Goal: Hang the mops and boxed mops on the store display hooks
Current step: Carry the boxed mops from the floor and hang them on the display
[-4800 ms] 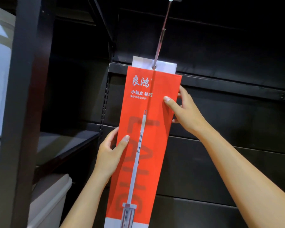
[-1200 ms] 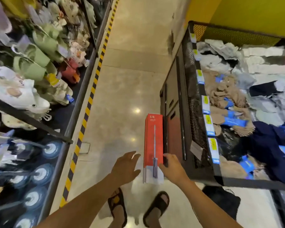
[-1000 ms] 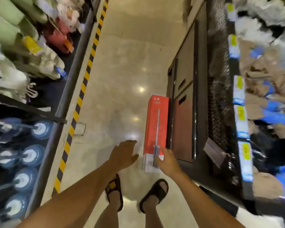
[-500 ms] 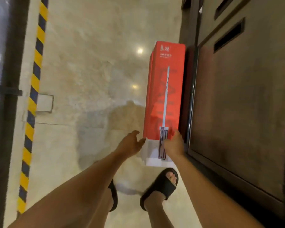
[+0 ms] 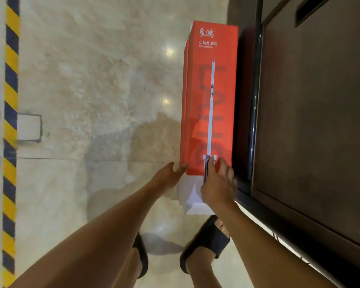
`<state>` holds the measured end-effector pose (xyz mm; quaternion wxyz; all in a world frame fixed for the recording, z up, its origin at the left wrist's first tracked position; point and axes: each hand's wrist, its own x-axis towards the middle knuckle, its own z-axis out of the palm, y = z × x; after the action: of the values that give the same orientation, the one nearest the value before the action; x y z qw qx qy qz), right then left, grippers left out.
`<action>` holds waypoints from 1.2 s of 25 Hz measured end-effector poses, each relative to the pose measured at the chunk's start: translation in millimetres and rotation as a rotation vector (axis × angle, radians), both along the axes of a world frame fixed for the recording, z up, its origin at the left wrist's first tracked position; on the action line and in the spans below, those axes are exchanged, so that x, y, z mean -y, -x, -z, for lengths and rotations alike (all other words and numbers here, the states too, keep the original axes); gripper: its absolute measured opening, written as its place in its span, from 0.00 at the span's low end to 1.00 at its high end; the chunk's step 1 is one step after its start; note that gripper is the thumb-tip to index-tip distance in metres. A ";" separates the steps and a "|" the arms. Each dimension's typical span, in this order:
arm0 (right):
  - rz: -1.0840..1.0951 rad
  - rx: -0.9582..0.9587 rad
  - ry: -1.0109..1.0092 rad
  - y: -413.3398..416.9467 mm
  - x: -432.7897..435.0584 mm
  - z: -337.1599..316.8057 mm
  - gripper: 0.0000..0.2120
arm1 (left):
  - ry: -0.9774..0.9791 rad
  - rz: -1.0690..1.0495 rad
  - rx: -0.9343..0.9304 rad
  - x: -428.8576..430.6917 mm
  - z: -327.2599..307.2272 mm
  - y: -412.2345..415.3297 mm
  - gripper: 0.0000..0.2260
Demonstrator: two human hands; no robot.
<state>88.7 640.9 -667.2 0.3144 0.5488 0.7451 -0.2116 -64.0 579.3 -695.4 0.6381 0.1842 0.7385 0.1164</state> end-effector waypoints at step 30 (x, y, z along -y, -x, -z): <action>1.257 -0.892 0.539 77.5 -49.8 -91.2 0.39 | -0.026 -0.167 0.318 93.7 -103.2 91.6 0.47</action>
<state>11.1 690.6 -576.0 -0.0681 0.6339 0.2767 -0.7190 -155.6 485.5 -592.2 0.7326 0.1097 0.6393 0.2061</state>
